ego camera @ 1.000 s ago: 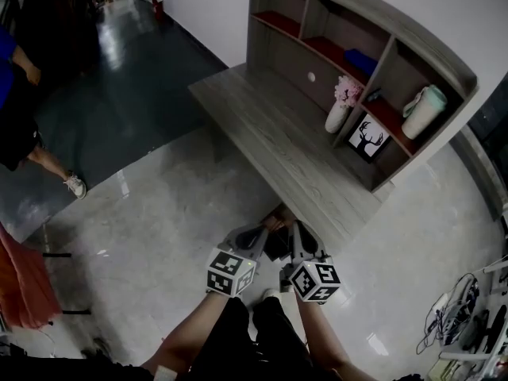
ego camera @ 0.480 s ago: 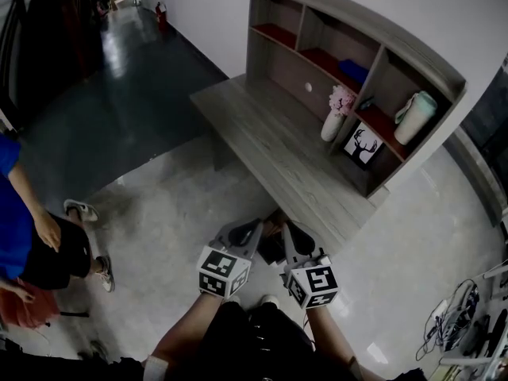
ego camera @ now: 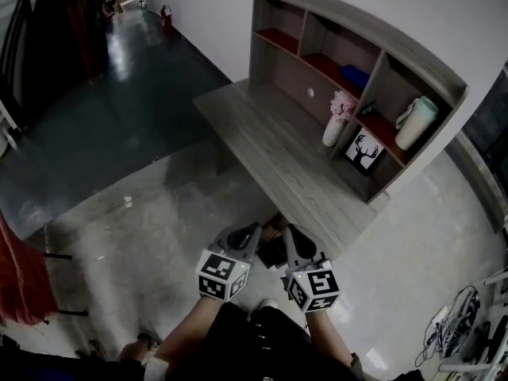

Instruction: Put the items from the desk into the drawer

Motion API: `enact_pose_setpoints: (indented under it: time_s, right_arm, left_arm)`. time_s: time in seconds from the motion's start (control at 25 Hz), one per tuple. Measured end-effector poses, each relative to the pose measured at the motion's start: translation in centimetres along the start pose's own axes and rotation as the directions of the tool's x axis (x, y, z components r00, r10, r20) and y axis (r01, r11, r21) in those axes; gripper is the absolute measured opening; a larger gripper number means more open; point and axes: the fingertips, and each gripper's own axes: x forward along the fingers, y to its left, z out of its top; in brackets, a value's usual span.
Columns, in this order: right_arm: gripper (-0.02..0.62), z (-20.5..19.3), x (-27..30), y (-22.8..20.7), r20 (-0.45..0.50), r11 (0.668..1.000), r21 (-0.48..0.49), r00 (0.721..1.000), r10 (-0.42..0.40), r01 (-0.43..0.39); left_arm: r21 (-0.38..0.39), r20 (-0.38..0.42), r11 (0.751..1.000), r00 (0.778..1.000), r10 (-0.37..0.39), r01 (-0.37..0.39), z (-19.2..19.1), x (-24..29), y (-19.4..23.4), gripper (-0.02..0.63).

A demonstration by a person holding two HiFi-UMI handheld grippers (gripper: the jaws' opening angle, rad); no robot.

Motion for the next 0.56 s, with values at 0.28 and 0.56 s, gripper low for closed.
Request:
enact_pose_setpoints:
  time_s: [0.28, 0.56]
  right_arm:
    - [0.012, -0.1, -0.5, -1.3, -0.004, 1.000, 0.021, 1.000, -0.008, 0.008]
    - [0.012, -0.1, -1.1, -3.1, -0.005, 0.998, 0.044, 0.999, -0.046, 0.047]
  left_arm:
    - [-0.006, 0.000, 1.000, 1.000, 0.018, -0.018, -0.1, 0.1, -0.4, 0.011]
    - [-0.004, -0.010, 1.000, 1.000, 0.022, -0.022, -0.3, 0.8, -0.5, 0.011]
